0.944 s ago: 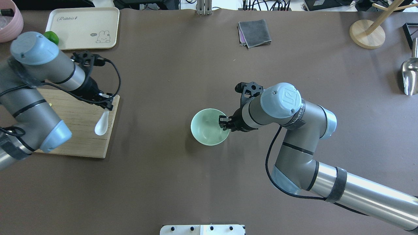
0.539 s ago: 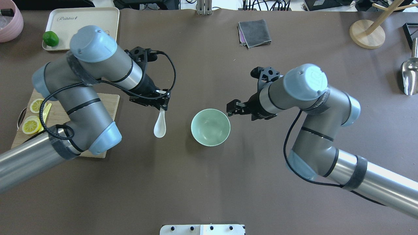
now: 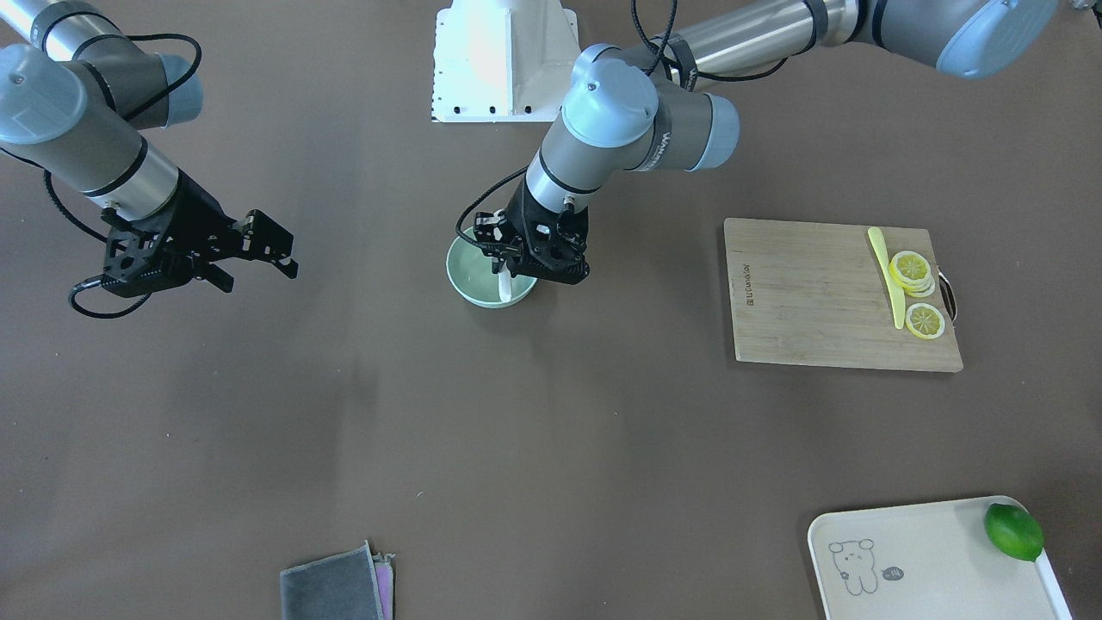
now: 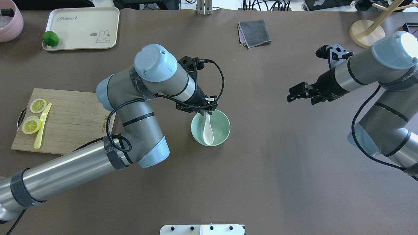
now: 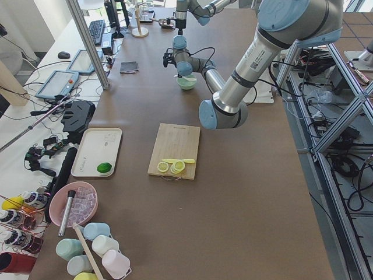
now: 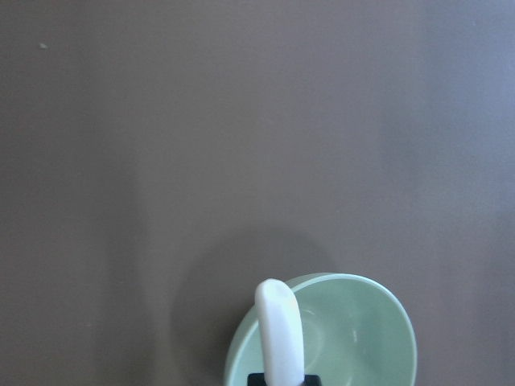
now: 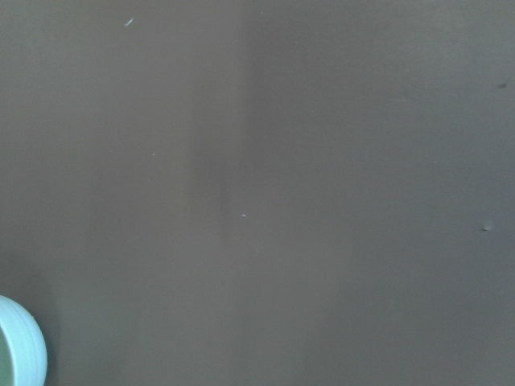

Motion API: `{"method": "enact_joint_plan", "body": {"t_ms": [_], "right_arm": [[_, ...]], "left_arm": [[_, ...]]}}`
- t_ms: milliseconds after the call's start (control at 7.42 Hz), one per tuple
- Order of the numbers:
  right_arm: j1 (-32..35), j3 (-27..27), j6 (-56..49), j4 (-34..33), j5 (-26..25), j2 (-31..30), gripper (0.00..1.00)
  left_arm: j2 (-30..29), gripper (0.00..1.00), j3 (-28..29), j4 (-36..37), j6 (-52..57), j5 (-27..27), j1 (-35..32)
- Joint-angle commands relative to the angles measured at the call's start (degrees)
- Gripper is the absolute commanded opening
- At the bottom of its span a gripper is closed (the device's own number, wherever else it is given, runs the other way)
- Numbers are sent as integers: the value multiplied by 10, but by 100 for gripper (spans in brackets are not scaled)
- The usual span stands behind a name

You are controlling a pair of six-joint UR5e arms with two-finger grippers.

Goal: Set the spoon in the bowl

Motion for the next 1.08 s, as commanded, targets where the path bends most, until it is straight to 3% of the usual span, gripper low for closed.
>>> {"method": "enact_joint_plan", "body": {"t_ms": [0, 270, 539, 674, 944], "right_arm": [[21, 0, -44, 0, -1, -29, 100], [54, -1, -94, 1, 7, -71, 100], [116, -17, -233, -4, 12, -132, 100], [166, -58, -315, -2, 34, -143, 100], [278, -113, -440, -6, 119, -161, 100]], "left_arm": [[0, 97, 6, -6, 0, 12, 2], [38, 97, -43, 55, 14, 12, -47], [148, 97, -177, 217, 279, 7, -116], [214, 97, -241, 279, 374, -2, -165], [334, 97, -282, 286, 553, -116, -302]]}}
